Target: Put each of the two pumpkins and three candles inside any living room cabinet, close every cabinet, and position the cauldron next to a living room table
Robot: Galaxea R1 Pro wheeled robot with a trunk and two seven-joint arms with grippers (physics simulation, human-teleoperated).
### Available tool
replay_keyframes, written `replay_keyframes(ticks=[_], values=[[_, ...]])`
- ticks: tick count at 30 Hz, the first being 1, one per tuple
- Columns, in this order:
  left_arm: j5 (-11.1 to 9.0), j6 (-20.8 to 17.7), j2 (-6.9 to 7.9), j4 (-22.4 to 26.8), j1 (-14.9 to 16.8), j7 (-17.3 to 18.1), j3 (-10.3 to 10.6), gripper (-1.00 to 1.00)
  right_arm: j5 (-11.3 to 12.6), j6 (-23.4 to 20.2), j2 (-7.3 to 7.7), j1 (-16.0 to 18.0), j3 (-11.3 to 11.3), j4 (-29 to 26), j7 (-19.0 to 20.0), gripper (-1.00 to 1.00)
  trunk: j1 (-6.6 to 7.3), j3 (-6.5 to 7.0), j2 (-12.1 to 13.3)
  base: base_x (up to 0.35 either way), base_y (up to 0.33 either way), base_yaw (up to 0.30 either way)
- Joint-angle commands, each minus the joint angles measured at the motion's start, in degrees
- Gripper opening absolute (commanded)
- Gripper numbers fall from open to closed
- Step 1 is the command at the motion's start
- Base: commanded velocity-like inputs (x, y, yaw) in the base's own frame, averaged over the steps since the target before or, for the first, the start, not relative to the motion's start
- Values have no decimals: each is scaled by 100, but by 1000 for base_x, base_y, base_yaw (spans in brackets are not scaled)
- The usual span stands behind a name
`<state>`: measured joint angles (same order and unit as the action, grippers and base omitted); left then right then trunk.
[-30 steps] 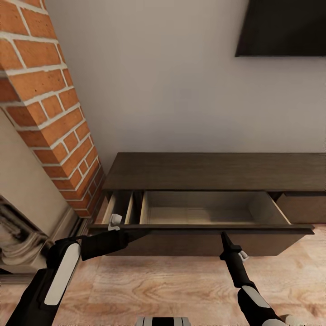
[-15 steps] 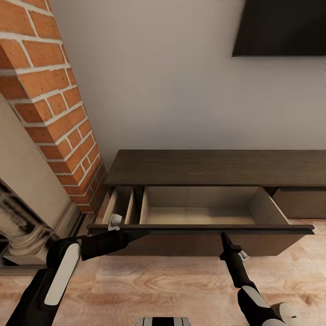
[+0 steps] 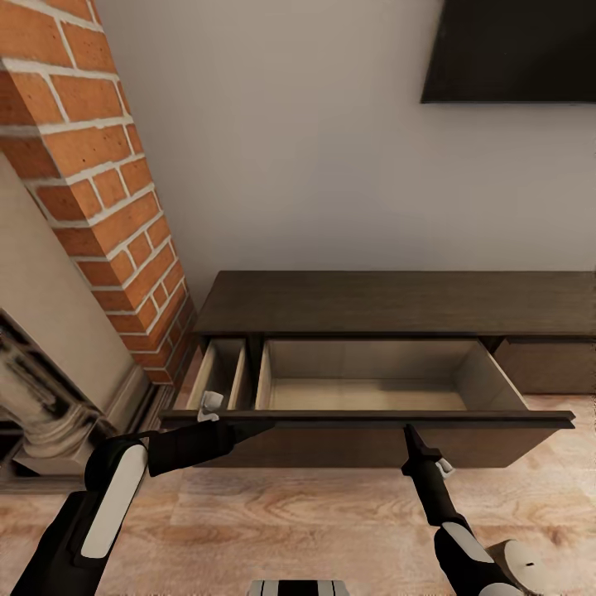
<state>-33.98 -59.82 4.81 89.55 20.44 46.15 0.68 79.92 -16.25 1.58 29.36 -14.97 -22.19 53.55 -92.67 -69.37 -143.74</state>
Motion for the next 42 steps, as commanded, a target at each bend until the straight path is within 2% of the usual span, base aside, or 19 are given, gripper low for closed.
replay_keyframes(ticks=[1, 26, 27, 42], values=[[6, -18, 3, 1, 3, 17, 2, 100, 24, -28, 1, 0, 5, 66, 6, -100, 2, -5, -1, -86, 0, 0], [6, -18, 3, 1, 3, 17, 2, 100, 24, -28, 1, 0, 3, 66, 6, -100, 2, -5, -1, -51, 0, 0], [6, -18, 3, 1, 3, 17, 2, 100, 24, -28, 1, 0, 3, 66, 6, 100, 2, -5, -1, -6, 0, 0], [6, -18, 3, 1, 3, 17, 7, 100, 27, -28, 1, 0, 5, 66, -3, 100, 2, -5, -1, -51, 0, 0]])
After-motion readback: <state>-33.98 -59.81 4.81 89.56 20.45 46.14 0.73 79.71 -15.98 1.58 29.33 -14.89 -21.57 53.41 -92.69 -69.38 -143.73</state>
